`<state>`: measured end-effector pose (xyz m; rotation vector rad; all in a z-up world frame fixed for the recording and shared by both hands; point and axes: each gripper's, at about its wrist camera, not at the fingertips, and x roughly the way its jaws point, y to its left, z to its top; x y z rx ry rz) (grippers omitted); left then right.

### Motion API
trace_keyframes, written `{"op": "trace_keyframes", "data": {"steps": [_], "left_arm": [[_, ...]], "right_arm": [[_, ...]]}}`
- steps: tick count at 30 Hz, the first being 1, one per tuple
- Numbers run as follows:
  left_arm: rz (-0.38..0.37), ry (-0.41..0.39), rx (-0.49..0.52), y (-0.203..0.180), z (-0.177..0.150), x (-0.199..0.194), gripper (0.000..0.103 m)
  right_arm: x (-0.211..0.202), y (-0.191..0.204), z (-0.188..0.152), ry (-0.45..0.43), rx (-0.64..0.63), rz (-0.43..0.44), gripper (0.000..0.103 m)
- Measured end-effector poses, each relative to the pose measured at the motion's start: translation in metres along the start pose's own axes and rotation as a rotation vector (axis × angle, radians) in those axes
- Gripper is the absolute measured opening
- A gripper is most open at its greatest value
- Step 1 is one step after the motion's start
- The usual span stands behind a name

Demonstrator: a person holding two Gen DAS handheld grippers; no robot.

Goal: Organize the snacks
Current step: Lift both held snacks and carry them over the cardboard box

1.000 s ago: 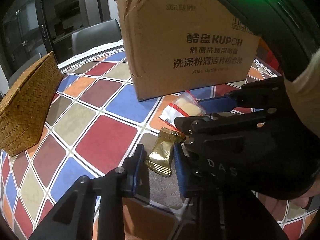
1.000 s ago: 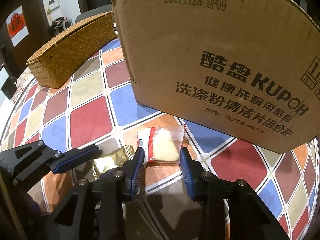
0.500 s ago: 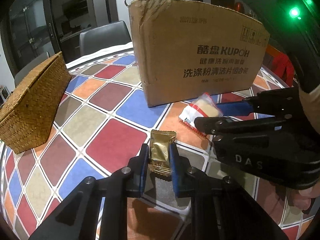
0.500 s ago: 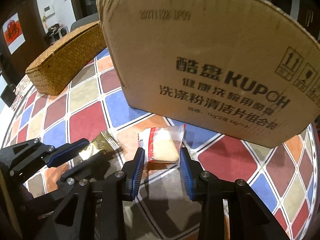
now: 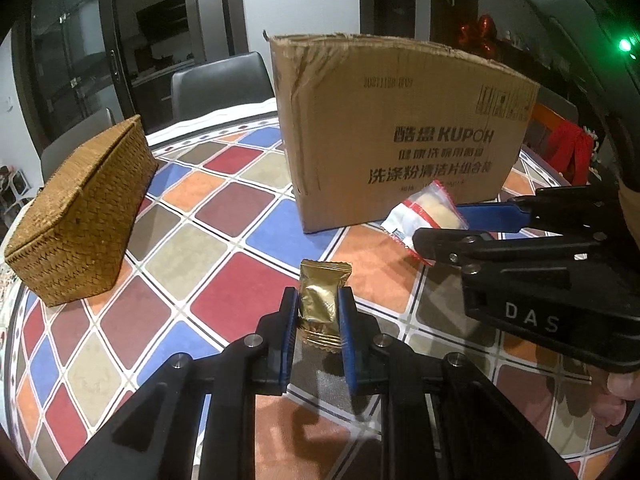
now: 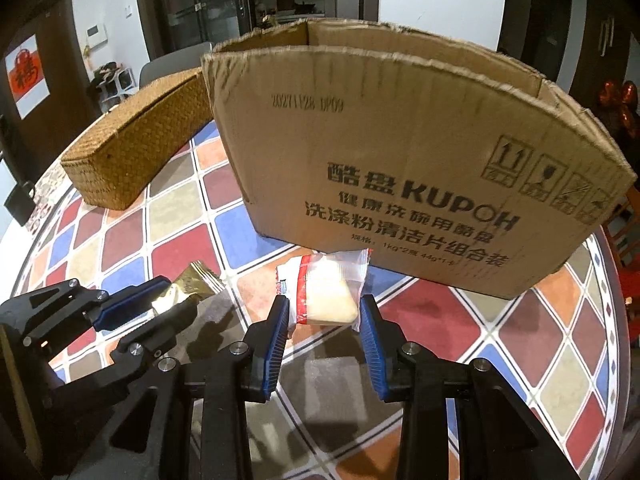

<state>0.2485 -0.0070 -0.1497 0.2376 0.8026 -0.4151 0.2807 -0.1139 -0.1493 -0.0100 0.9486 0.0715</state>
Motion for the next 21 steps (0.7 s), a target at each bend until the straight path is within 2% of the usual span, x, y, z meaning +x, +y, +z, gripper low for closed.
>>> {"op": "trace_keyframes", "data": {"steps": [21], "left_arm": [[0.060, -0.095, -0.025, -0.005, 0.039, -0.051, 0.021]], "right_arm": [[-0.070, -0.014, 0.011, -0.114, 0.021, -0.031, 0.037]]}}
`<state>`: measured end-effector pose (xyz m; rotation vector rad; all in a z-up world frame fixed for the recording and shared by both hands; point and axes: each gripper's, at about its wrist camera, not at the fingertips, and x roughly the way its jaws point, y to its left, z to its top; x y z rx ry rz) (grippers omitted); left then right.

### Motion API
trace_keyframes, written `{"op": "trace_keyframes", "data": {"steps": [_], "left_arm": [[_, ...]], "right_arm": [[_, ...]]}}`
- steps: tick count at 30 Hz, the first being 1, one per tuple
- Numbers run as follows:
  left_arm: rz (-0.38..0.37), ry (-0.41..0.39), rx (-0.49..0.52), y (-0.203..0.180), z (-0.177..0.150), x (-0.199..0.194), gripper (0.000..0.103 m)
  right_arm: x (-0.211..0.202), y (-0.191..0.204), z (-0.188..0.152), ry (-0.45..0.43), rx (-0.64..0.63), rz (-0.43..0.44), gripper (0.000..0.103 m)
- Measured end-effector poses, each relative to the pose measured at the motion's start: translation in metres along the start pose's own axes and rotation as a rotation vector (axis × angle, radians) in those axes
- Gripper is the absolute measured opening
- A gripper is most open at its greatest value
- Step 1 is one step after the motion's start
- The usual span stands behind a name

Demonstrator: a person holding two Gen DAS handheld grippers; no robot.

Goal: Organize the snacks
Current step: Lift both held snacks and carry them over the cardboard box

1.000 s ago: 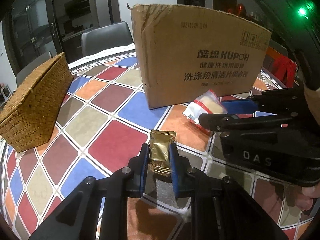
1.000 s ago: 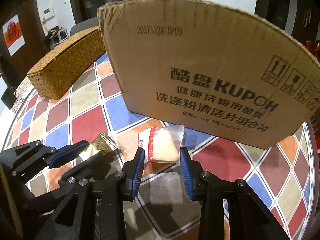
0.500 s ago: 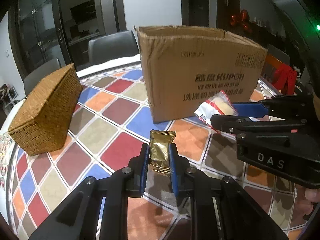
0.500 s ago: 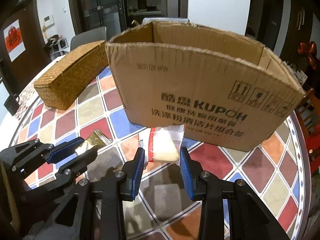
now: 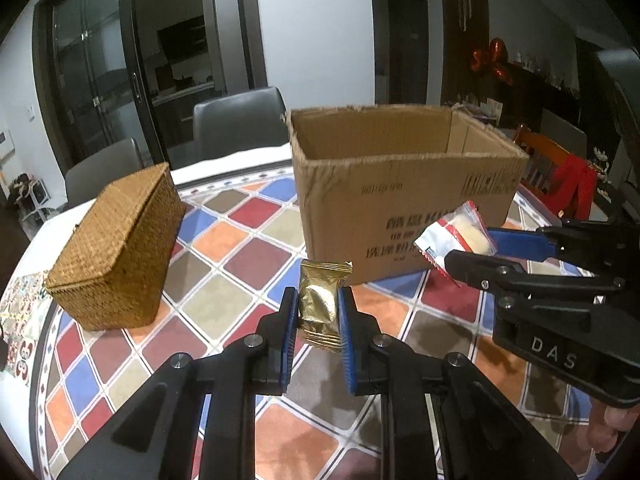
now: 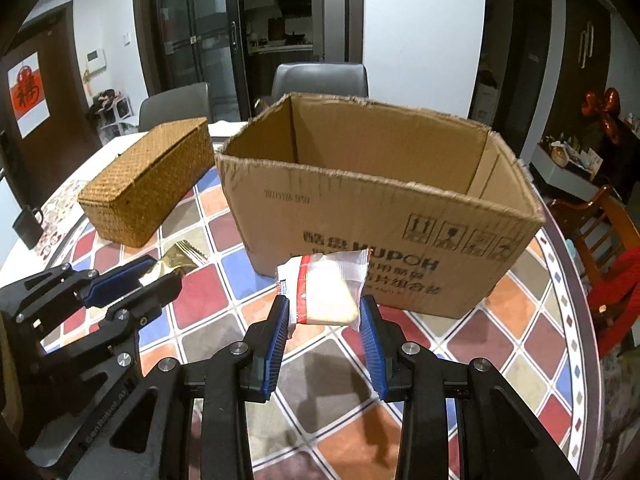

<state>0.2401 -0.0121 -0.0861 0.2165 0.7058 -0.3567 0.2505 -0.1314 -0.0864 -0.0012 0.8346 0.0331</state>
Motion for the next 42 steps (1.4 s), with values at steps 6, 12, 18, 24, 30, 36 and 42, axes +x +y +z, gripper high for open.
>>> {"op": "trace_keyframes", "data": {"steps": [6, 12, 18, 24, 30, 36, 42], "left_arm": [[0.008, -0.031, -0.002, -0.003, 0.013, -0.013, 0.021], [0.015, -0.057, -0.010, -0.005, 0.026, -0.024, 0.021], [0.018, -0.082, -0.015, -0.008, 0.040, -0.031, 0.021], [0.023, -0.103, -0.027, -0.009, 0.052, -0.035, 0.021], [0.022, -0.127, -0.036, -0.010, 0.066, -0.036, 0.021], [0.020, -0.150, -0.040, -0.011, 0.079, -0.035, 0.021], [0.009, -0.171, -0.042, -0.014, 0.092, -0.030, 0.021]], "right_arm": [[-0.017, -0.005, 0.008, -0.034, 0.012, -0.009, 0.037], [-0.034, -0.010, 0.016, -0.073, 0.018, -0.021, 0.037], [-0.047, -0.015, 0.025, -0.106, 0.027, -0.031, 0.037], [-0.057, -0.019, 0.032, -0.133, 0.035, -0.041, 0.037], [-0.062, -0.025, 0.040, -0.153, 0.042, -0.049, 0.037], [-0.067, -0.033, 0.048, -0.175, 0.055, -0.061, 0.037], [-0.067, -0.041, 0.056, -0.193, 0.065, -0.076, 0.037]]}}
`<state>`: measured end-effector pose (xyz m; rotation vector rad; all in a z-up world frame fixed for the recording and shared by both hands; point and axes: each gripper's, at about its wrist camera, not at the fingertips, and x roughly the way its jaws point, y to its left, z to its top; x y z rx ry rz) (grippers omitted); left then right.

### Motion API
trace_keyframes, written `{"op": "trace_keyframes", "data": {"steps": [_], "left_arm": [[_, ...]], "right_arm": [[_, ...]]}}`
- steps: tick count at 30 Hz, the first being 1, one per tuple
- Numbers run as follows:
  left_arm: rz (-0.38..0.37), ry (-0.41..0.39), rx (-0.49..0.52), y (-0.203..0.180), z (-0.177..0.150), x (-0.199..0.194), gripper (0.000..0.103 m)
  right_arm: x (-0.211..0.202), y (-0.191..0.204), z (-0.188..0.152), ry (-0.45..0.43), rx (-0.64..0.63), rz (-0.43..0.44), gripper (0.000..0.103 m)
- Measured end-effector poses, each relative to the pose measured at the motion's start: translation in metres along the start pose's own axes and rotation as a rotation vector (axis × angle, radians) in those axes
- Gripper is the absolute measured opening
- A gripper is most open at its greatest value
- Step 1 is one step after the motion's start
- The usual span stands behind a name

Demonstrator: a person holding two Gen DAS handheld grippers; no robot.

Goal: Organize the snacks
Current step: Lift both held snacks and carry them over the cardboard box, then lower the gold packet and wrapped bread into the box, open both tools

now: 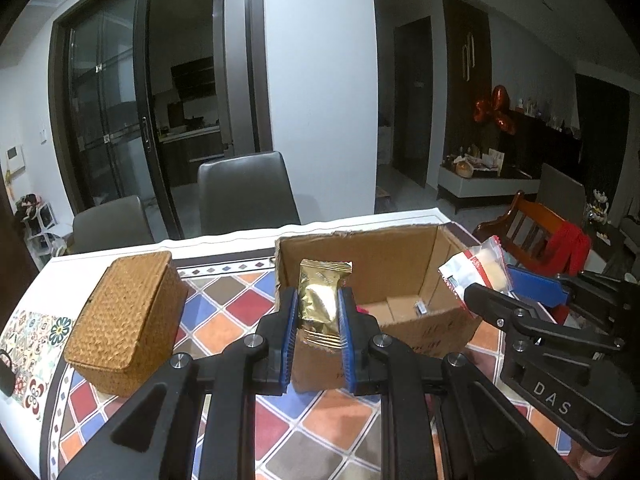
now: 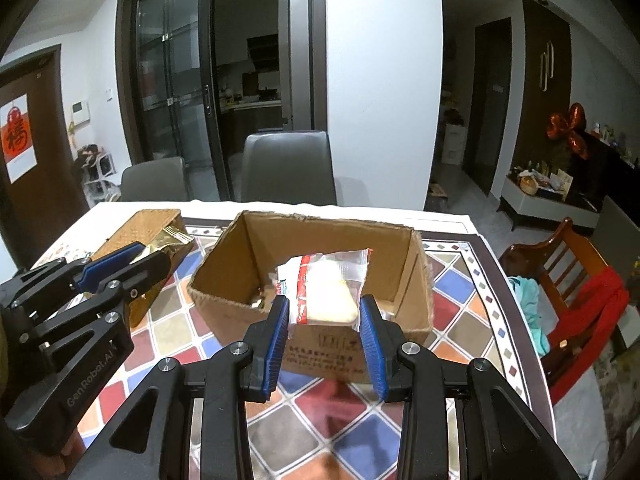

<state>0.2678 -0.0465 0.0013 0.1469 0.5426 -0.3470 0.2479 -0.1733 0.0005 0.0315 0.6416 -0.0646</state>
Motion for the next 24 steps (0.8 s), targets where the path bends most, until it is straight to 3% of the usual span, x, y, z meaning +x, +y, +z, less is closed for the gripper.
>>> {"op": "trace_keyframes", "data": {"steps": [24], "left_arm": [[-0.022, -0.007, 0.003, -0.005, 0.031, 0.056, 0.021]], "right_arm": [[0.036, -0.021, 0.032, -0.017, 0.050, -0.029, 0.037]]}}
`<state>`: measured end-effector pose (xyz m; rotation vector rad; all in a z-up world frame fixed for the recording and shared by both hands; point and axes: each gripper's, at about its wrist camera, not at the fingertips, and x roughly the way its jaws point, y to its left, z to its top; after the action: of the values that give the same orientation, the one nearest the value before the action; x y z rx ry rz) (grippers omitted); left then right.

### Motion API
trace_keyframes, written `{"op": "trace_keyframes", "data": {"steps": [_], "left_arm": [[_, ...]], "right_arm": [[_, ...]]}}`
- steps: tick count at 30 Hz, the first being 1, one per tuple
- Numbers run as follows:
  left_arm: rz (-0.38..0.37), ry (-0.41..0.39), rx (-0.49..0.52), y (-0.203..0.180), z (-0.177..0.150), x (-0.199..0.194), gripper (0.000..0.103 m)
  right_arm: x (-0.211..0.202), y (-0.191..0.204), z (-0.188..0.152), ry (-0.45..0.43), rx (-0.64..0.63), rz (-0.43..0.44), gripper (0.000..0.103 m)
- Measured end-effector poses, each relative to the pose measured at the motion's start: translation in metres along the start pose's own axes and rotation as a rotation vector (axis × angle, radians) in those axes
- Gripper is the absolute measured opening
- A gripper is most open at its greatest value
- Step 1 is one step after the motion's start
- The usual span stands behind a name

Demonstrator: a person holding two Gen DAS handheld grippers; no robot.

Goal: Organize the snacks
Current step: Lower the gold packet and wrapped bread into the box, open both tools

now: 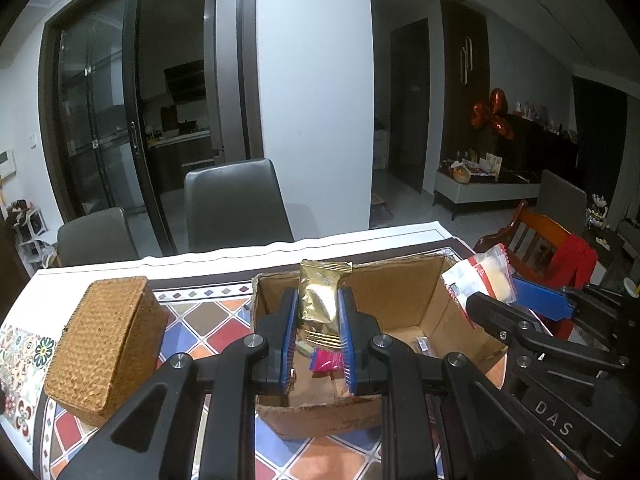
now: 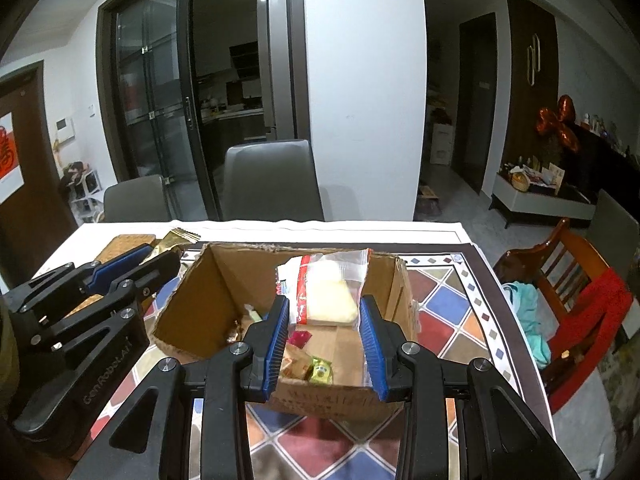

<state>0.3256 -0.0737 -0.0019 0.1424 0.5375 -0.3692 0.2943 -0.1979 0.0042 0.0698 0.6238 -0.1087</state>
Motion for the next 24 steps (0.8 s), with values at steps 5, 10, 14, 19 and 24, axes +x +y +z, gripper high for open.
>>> {"op": "trace_keyframes", "data": {"steps": [5, 10, 14, 19, 24], "left_arm": [[0.001, 0.007, 0.001, 0.000, 0.001, 0.011, 0.021], [0.004, 0.018, 0.007, -0.002, 0.001, 0.021, 0.021], [0.006, 0.028, 0.007, -0.001, 0.002, 0.028, 0.021], [0.013, 0.047, 0.005, 0.001, 0.001, 0.038, 0.023], [0.035, 0.038, 0.003, 0.004, 0.002, 0.037, 0.044]], "right_arm": [[0.011, -0.002, 0.002, 0.008, 0.006, -0.004, 0.037], [0.025, -0.005, 0.002, 0.022, 0.011, -0.012, 0.037], [0.036, -0.006, 0.002, 0.034, 0.016, -0.012, 0.037], [0.048, -0.003, 0.003, 0.056, 0.002, -0.008, 0.038], [0.052, 0.000, 0.003, 0.057, -0.014, -0.039, 0.064]]}}
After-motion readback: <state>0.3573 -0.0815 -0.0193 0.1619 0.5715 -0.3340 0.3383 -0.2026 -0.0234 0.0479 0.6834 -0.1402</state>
